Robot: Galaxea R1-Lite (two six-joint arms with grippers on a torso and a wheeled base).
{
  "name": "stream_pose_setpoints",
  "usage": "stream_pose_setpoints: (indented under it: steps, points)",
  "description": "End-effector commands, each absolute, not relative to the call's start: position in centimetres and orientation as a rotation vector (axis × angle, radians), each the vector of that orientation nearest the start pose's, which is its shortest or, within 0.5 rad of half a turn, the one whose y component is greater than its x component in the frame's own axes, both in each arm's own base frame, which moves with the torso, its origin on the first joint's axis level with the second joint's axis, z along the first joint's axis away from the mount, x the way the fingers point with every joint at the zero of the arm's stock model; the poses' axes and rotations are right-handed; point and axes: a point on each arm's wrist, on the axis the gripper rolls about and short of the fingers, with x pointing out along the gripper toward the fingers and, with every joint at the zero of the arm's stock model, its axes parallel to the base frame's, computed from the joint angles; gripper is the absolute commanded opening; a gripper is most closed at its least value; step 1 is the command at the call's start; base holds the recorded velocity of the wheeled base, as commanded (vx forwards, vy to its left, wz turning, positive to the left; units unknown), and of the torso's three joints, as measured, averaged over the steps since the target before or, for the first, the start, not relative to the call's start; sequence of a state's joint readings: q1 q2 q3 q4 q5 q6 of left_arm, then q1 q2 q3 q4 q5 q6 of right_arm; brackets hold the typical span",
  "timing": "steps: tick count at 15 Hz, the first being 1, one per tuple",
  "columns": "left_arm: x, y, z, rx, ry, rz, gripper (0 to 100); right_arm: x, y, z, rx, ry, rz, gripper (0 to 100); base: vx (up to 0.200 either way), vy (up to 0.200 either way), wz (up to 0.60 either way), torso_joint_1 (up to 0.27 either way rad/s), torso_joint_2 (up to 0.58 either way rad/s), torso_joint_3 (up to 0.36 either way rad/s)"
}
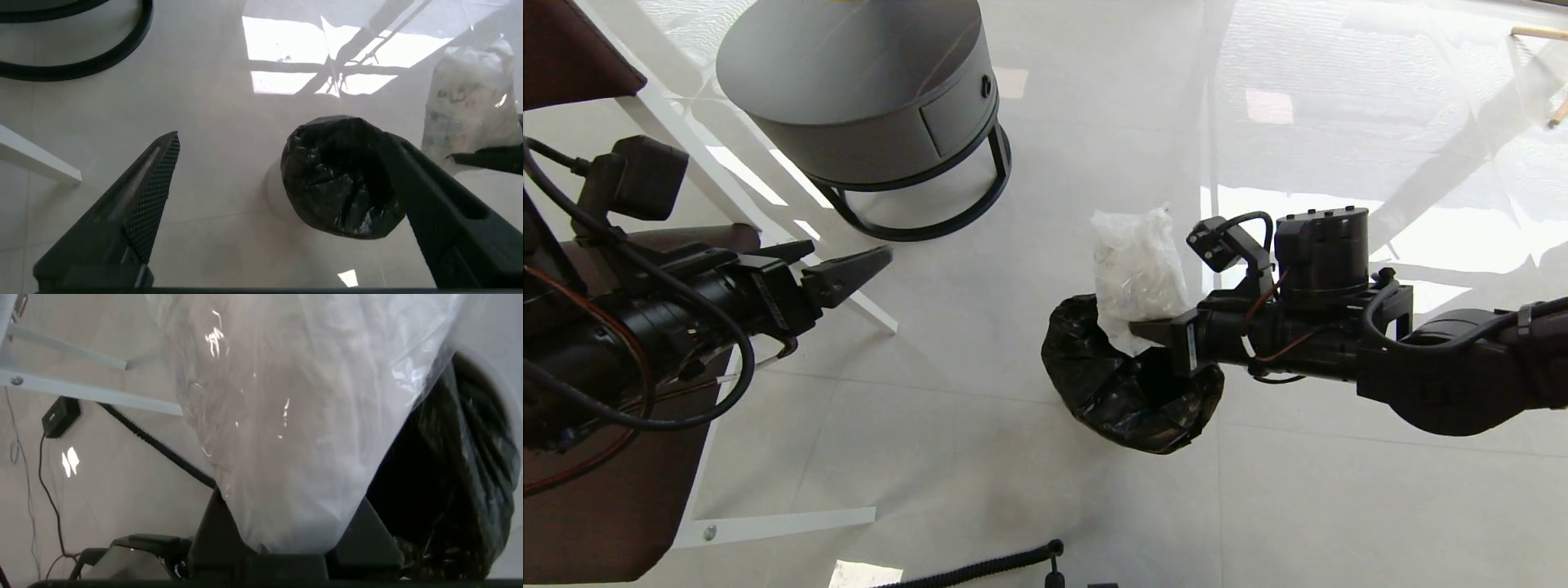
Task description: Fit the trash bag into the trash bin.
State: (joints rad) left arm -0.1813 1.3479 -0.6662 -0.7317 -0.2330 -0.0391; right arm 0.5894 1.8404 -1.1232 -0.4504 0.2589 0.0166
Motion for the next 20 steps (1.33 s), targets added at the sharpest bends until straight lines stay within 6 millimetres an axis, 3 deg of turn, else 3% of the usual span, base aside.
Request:
stream_pose_setpoints:
  steps: [1, 9, 15, 16, 20]
  points:
    - [21.6, -4.5, 24.5, -0.038, -0.038, -0.417, 100, 29.6, 20.5, 19.5, -0.033, 0.300, 0.844, 0, 0.000, 0.000, 0.00, 0.000, 0.00, 0.000]
    - [21.7, -4.6, 24.4, -0.038, -0.033, -0.418, 100, 30.3, 20.9, 15.7, -0.026, 0.316, 0.863, 0, 0.000, 0.000, 0.00, 0.000, 0.00, 0.000]
    - [21.8, -4.6, 24.2, -0.038, -0.027, -0.418, 100, 33.4, 21.4, 12.4, 0.000, 0.159, 0.848, 0, 0.000, 0.000, 0.00, 0.000, 0.00, 0.000]
    - [21.8, -4.6, 24.2, -0.038, -0.027, -0.419, 100, 33.4, 21.4, 12.4, -0.001, 0.161, 0.848, 100, 0.000, 0.000, 0.00, 0.000, 0.00, 0.000]
    - [21.8, -4.6, 24.1, -0.039, -0.024, -0.418, 100, 33.5, 21.2, 12.6, 0.019, 0.161, 0.842, 100, 0.000, 0.000, 0.00, 0.000, 0.00, 0.000]
